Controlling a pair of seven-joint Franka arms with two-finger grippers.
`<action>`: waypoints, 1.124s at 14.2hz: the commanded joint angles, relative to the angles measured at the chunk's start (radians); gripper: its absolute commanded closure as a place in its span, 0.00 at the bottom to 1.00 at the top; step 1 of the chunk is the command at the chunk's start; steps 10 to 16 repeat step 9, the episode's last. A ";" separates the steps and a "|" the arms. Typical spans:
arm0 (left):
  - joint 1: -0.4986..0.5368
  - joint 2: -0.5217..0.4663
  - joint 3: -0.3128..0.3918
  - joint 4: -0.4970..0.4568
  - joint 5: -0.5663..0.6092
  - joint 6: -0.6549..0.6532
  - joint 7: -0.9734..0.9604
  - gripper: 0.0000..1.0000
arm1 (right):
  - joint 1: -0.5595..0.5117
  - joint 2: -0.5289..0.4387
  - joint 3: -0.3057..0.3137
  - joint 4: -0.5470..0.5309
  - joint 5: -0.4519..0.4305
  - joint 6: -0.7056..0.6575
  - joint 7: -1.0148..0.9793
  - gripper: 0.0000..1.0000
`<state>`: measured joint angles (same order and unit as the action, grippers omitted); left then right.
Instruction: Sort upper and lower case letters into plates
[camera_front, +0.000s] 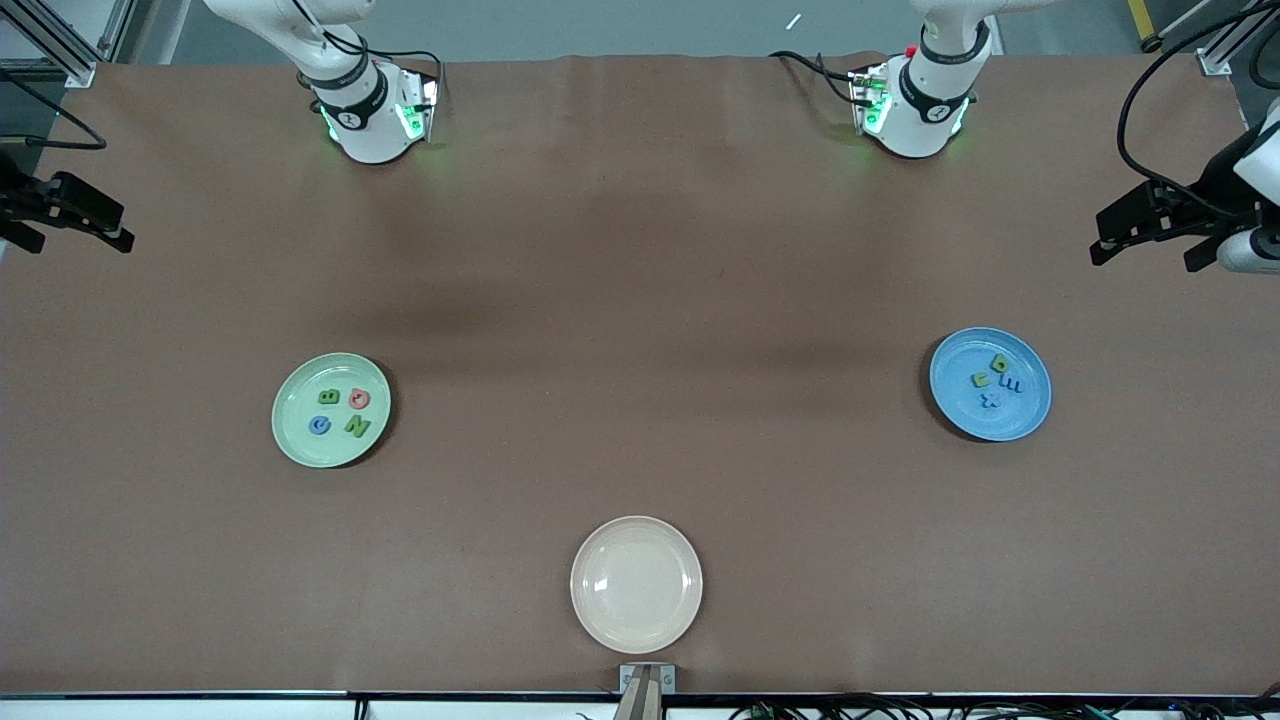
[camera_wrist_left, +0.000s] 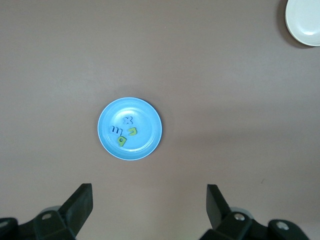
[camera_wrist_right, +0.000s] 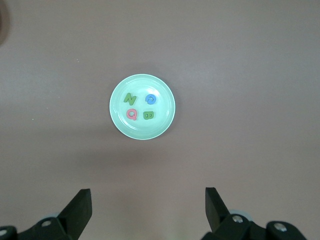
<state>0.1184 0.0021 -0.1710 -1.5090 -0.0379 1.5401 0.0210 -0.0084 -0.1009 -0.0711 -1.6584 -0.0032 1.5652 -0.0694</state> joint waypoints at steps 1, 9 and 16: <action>0.004 0.004 -0.004 0.024 0.013 -0.011 0.005 0.00 | -0.005 0.007 0.005 0.016 0.011 -0.002 -0.007 0.00; 0.006 0.004 -0.004 0.024 0.013 -0.011 0.004 0.00 | -0.004 0.004 0.005 0.005 0.012 0.001 -0.010 0.00; 0.006 0.004 -0.004 0.024 0.013 -0.011 0.004 0.00 | -0.004 0.004 0.005 0.005 0.012 0.001 -0.010 0.00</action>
